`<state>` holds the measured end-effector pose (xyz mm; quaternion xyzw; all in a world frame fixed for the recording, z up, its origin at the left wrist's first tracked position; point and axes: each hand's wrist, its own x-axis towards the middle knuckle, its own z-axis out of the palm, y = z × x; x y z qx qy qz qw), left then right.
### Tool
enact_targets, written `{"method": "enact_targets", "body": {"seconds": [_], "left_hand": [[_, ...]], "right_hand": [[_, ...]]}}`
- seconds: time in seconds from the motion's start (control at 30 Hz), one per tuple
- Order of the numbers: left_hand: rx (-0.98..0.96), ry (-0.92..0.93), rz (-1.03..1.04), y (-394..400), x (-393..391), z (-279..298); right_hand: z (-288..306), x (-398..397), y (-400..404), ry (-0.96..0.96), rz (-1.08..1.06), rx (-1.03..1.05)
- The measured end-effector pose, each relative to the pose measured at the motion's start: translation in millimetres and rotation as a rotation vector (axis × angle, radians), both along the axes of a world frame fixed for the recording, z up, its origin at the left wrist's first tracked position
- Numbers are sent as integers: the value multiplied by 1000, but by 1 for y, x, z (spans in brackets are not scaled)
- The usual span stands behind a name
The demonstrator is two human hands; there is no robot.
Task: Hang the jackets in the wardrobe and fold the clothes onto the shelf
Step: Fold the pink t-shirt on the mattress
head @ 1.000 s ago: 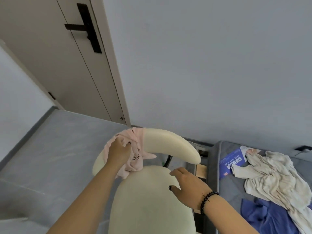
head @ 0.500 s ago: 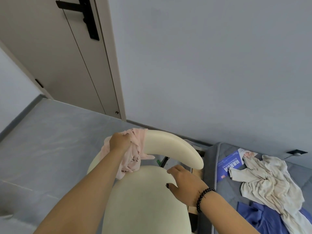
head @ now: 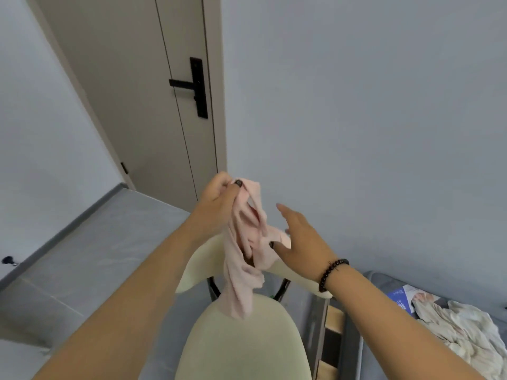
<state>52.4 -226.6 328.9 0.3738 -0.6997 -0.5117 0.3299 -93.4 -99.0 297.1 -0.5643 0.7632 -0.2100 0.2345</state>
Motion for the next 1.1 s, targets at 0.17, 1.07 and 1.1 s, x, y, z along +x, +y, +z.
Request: {"method": "enact_targets", "body": {"seconds": [0.17, 1.07, 1.1], "left_hand": [[-164, 80, -100, 62, 8, 80], [-367, -681, 209, 117, 151, -41], [-334, -704, 193, 115, 162, -42]], "right_hand": [[58, 19, 20, -177, 96, -416], [216, 32, 191, 356, -540, -714], [220, 36, 198, 355, -597, -730]]}}
